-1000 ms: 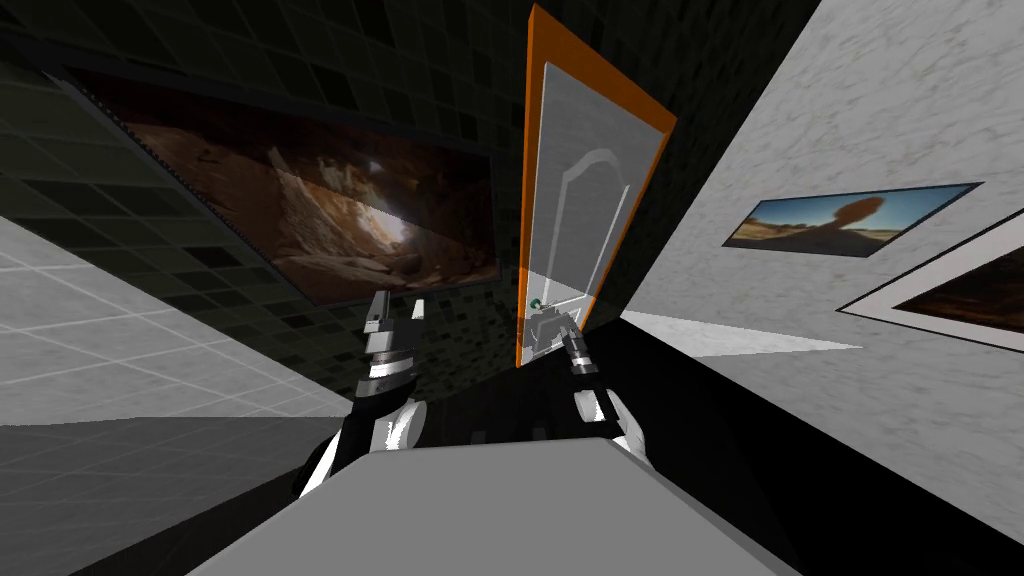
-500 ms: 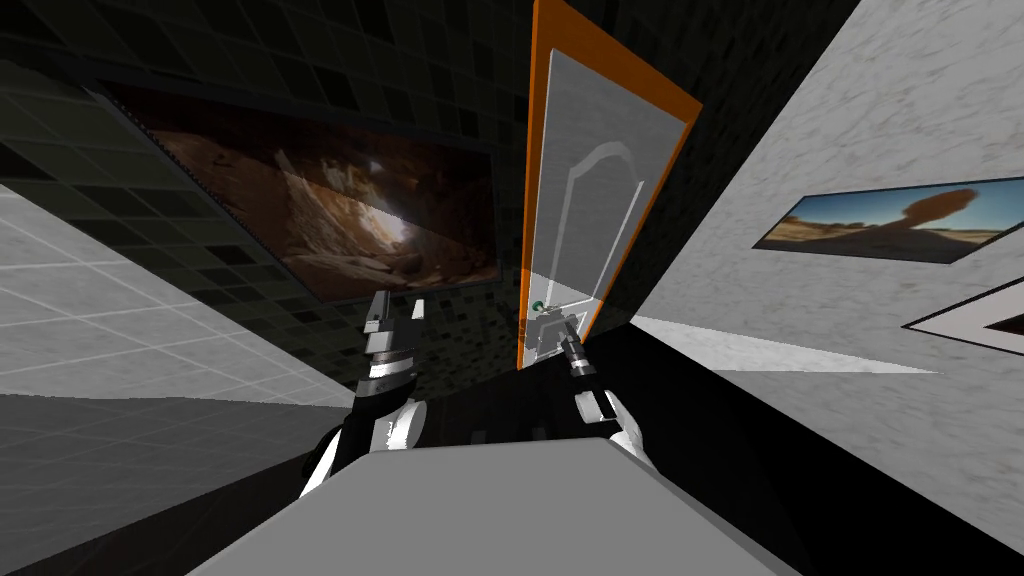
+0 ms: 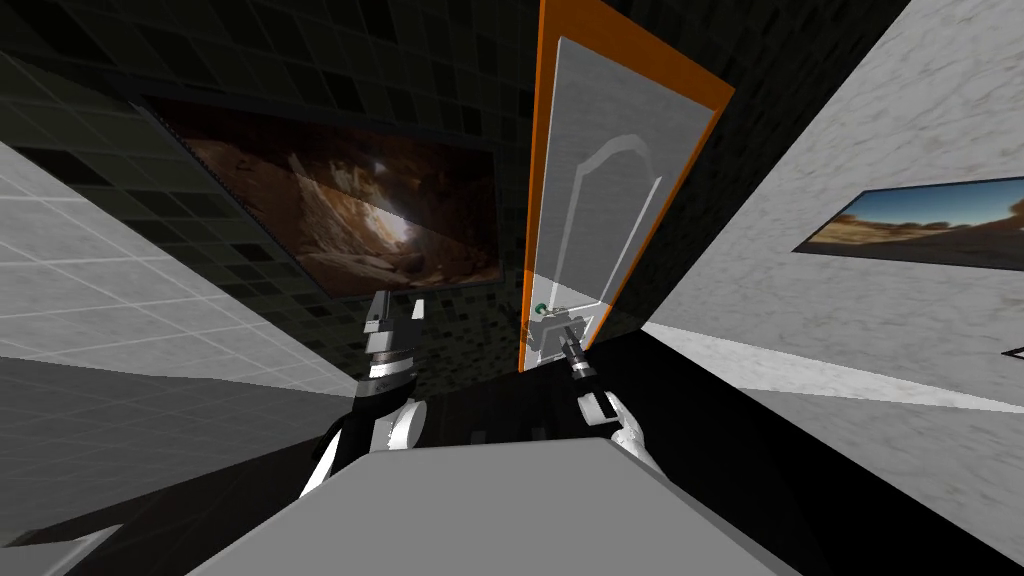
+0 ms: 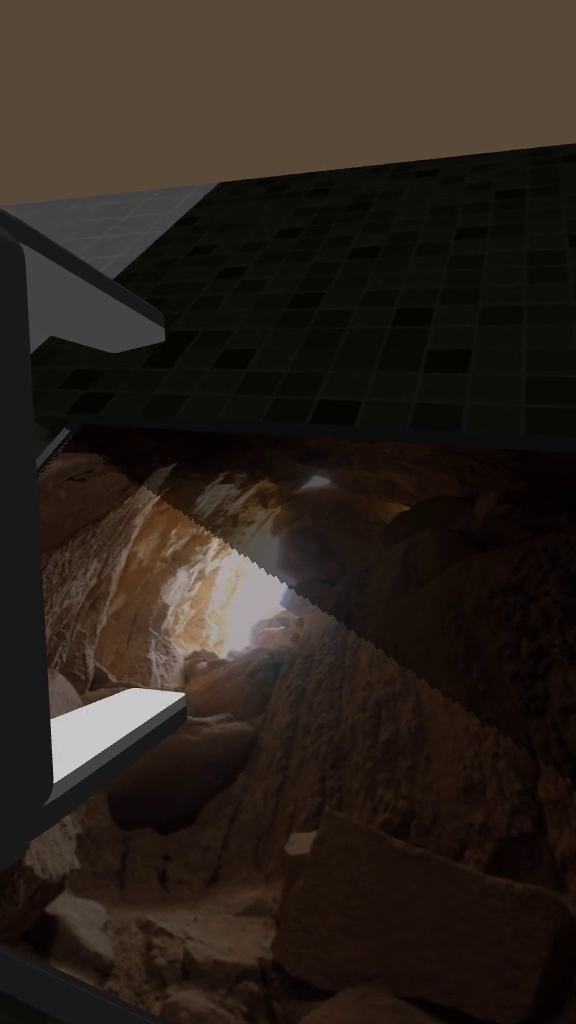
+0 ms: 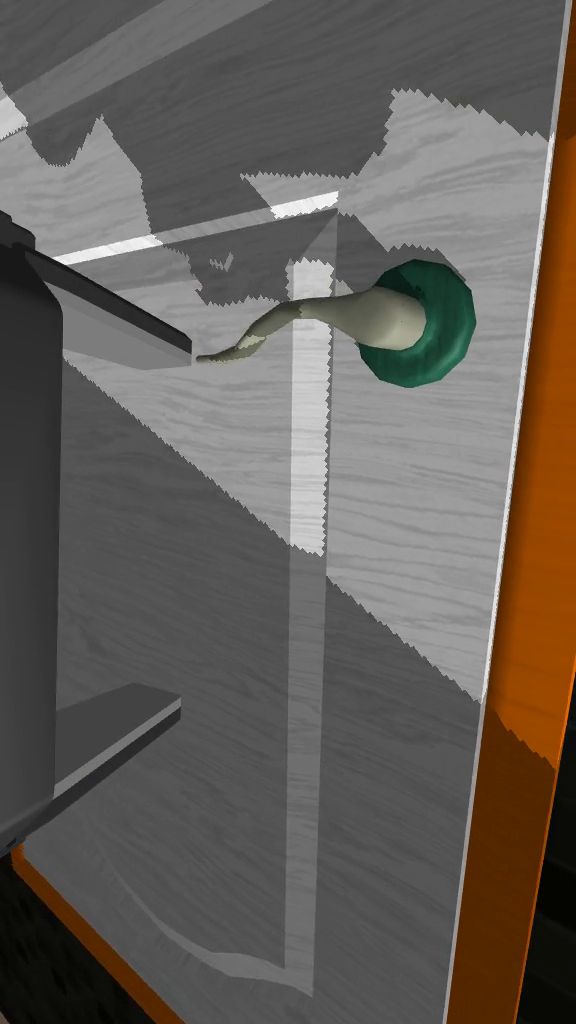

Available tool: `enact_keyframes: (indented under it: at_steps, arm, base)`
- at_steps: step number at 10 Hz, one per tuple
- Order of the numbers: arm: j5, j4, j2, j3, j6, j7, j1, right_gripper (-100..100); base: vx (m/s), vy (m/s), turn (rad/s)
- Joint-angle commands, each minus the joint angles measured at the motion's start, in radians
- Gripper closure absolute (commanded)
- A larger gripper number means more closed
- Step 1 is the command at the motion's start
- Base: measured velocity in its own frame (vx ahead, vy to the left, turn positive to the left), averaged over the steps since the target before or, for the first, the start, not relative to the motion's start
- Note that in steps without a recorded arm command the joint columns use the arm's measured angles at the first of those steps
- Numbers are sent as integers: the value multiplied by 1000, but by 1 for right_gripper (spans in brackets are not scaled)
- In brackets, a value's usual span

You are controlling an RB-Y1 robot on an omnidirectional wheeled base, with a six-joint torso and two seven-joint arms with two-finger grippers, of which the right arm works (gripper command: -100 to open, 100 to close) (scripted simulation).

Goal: Pull the door open

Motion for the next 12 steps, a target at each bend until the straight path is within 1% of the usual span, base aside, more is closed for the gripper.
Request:
enact_keyframes:
  at_steps: [1, 2, 3, 4, 5, 6, 7, 10, 11, 12]
  arm:
    - [-2, 50, -17, 8, -3, -12, -25, -100]
    - [-2, 60, -17, 8, -3, -12, -25, -100]
    - [-3, 95, -29, 14, -9, -19, -40, -100]
    - [-3, 101, -29, 14, -9, -19, -40, -100]
    - [-3, 138, -39, 18, -14, -26, -53, -100]
    - [-3, 138, -39, 18, -14, -26, -53, -100]
    - [-4, 174, -49, 23, -19, -33, -66, -100]
    - [-6, 261, -74, 35, -31, -50, -100, -100]
    - [-6, 265, -74, 35, -31, -50, -100, -100]
    - [-7, 289, -80, 38, -34, -54, -108, -100]
  base:
    - [49, -82, 178]
    - [35, -66, 66]
    - [24, -52, 117]
    - [21, -43, 53]
    - [25, -42, 112]
    - [22, -43, 49]
    - [18, -52, 97]
    - [36, -81, 147]
    - [36, -61, 30]
    - [27, -44, 62]
